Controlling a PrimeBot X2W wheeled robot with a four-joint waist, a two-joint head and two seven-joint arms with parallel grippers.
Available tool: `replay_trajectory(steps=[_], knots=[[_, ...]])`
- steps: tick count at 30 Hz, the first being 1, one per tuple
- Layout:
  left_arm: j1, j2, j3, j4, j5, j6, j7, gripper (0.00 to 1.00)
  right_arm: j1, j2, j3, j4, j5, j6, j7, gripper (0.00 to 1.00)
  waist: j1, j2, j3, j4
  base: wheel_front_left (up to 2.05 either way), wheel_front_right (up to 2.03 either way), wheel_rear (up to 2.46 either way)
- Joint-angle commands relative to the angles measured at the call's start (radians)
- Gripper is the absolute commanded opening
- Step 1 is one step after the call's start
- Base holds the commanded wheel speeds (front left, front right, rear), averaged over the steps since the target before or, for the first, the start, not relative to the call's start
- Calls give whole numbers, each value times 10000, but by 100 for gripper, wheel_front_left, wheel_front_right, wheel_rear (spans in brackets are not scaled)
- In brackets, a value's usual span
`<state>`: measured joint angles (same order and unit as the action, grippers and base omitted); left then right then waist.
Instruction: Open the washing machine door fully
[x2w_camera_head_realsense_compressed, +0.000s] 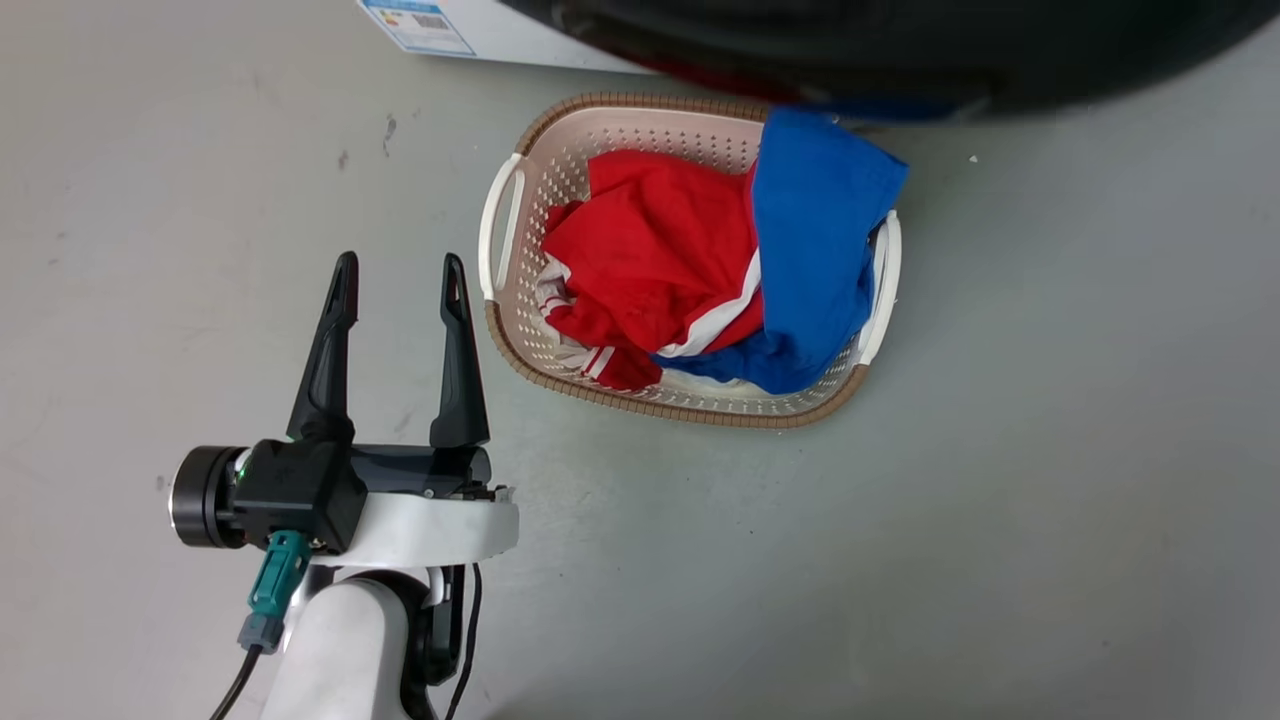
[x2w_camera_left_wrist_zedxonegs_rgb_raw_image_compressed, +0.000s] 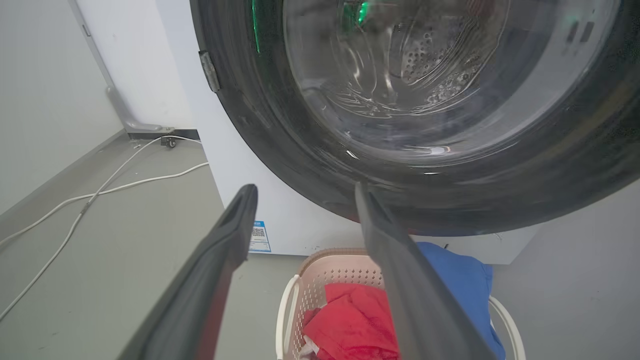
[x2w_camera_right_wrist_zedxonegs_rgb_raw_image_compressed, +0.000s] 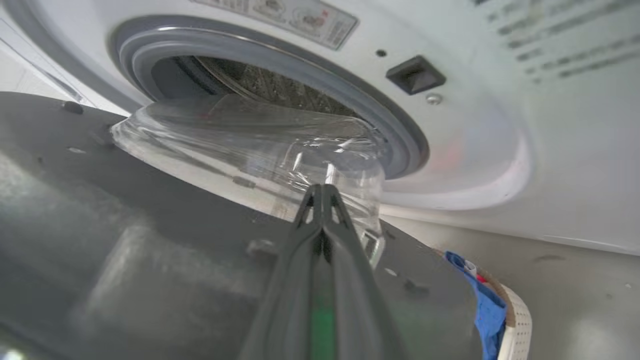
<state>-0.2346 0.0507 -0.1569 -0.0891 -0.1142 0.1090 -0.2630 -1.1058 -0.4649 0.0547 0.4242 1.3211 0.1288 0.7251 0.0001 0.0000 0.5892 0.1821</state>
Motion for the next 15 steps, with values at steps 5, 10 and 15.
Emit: replay_trajectory(steps=[5,10,15], knots=[[154,-7,62,29,102,-80,-27,100,1135,339,82,-933,284,32,219,0,-1,0,-300,-164,0,0,0],[248,-5,148,47,146,-103,-27,100,2153,448,29,-1861,585,32,386,0,-1,0,-524,-232,0,0,0],[403,-5,235,45,197,-140,-27,100,3158,550,-28,-2821,782,32,402,0,-1,0,-675,-308,0,0,0]])
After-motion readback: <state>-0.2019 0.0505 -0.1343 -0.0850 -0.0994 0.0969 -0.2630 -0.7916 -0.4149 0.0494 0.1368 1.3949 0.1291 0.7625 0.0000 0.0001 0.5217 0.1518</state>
